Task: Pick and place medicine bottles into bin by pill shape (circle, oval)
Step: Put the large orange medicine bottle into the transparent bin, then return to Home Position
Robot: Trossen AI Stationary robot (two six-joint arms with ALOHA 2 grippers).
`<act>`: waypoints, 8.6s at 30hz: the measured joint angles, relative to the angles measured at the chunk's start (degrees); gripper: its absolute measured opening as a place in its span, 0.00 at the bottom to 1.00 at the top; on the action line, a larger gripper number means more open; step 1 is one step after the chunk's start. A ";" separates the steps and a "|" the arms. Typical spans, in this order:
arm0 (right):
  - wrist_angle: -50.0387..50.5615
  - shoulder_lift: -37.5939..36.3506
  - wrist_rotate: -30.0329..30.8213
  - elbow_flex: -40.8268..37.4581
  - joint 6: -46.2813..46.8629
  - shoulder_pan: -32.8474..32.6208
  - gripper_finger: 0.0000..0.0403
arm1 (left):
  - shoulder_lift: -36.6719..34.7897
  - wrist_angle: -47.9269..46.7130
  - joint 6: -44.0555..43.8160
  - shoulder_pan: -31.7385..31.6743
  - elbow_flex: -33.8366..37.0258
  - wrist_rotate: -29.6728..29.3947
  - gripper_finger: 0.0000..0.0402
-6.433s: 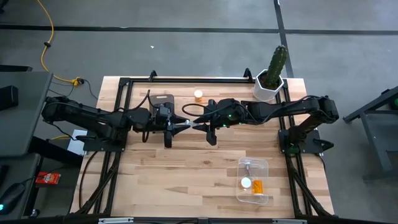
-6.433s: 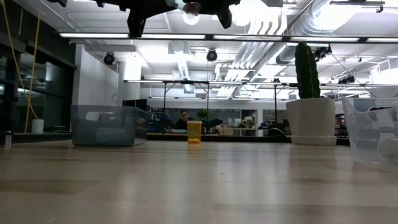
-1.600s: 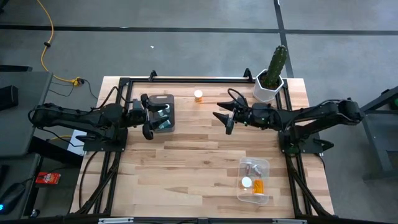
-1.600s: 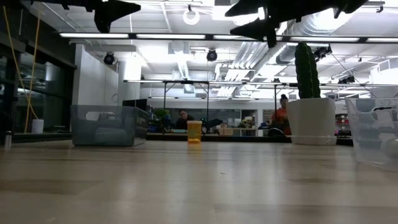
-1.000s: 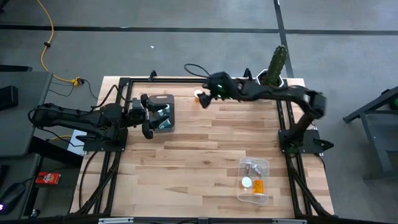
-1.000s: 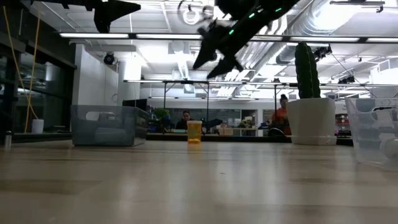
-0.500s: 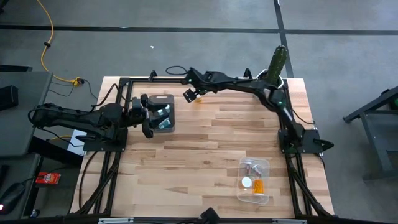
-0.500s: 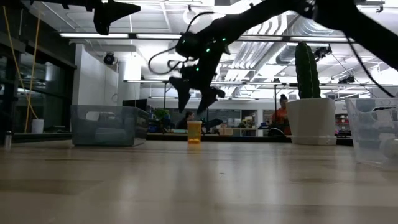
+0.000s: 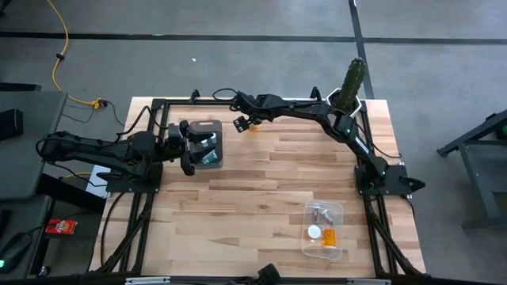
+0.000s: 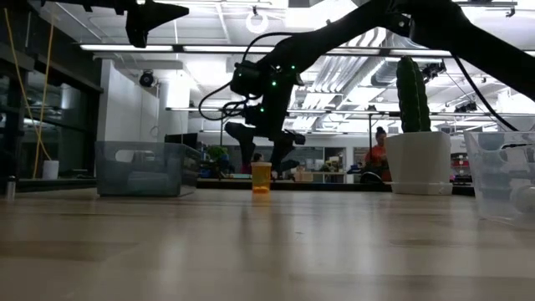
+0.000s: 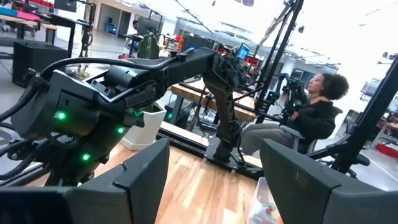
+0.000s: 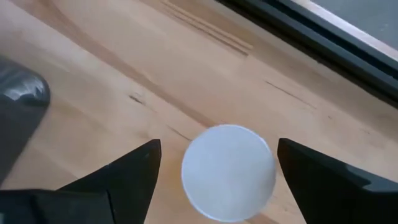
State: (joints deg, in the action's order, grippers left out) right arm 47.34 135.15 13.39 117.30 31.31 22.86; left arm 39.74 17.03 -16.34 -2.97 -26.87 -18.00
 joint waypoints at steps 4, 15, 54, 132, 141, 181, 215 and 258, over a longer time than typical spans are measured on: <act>0.61 0.00 -0.04 0.00 1.61 0.34 0.74 | 0.00 -0.02 0.00 -0.01 0.00 -0.04 0.60; 1.69 -0.23 -0.07 0.00 1.33 0.36 0.50 | 0.00 -0.02 0.03 -0.01 0.00 -0.19 0.60; -28.27 -64.64 1.93 -56.31 -3.17 -29.30 0.46 | 0.01 -0.11 4.10 0.01 0.00 1.93 0.60; 7.64 -44.72 0.50 -57.79 59.74 -67.48 0.46 | 0.03 -1.74 3.02 -0.01 0.00 6.89 0.59; 7.60 -44.72 -0.04 -57.79 59.72 -67.48 0.46 | 0.02 -1.85 3.02 -0.01 0.02 6.88 0.59; 18.43 -70.10 4.12 -57.79 43.00 -55.01 0.71 | 0.01 -2.22 2.99 -0.01 0.02 7.26 0.59; -54.83 -75.56 -9.11 -71.30 -26.20 -21.11 0.71 | 0.01 -0.50 10.07 0.01 0.02 7.48 0.58; -53.93 -75.54 -7.19 -71.23 -7.54 -21.15 0.71 | -39.04 -15.81 7.97 -0.11 26.14 13.98 0.00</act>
State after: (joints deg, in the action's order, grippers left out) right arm -6.59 59.61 6.20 46.06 23.77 1.72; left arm 0.70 1.23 -8.37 -3.08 -0.73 -4.02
